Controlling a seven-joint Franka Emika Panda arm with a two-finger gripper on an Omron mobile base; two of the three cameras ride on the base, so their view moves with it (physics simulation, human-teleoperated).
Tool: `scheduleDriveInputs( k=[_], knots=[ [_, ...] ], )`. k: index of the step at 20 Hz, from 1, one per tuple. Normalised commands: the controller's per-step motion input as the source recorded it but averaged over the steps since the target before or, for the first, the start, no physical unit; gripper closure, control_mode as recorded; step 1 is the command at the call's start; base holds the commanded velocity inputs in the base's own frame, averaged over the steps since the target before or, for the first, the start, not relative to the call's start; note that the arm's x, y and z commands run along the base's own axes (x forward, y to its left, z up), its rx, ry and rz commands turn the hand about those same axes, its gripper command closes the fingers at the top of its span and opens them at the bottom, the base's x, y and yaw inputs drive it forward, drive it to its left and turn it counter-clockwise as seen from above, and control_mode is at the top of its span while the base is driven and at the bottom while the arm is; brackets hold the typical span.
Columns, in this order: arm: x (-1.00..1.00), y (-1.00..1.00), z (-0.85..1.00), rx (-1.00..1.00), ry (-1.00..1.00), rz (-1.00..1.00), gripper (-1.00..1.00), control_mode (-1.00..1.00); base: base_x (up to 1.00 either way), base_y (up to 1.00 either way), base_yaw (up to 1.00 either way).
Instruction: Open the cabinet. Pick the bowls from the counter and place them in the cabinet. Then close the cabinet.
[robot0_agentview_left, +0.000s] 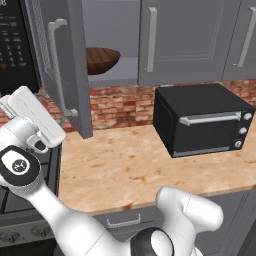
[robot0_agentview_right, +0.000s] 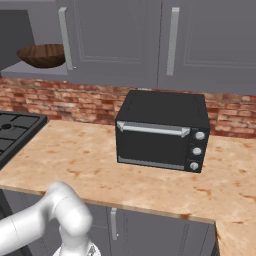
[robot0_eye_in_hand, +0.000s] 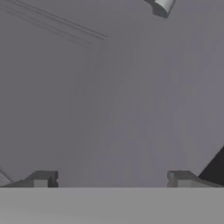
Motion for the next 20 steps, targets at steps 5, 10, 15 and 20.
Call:
scheduleDriveInputs(
  k=[5,10,15,20],
  knots=[
    [0.05,-0.27,0.13,0.00,-0.02,0.00,-1.00,-1.00,0.00,0.00,0.00],
    [0.04,-0.30,0.14,0.00,-0.02,0.00,-1.00,-1.00,0.00,0.00,0.00],
    [0.07,-0.32,0.12,0.00,-0.01,0.00,-1.00,-1.00,0.00,0.00,0.00],
    [0.08,-0.35,0.10,0.00,-0.02,0.00,-1.00,-1.00,0.00,0.00,0.00]
  ],
)
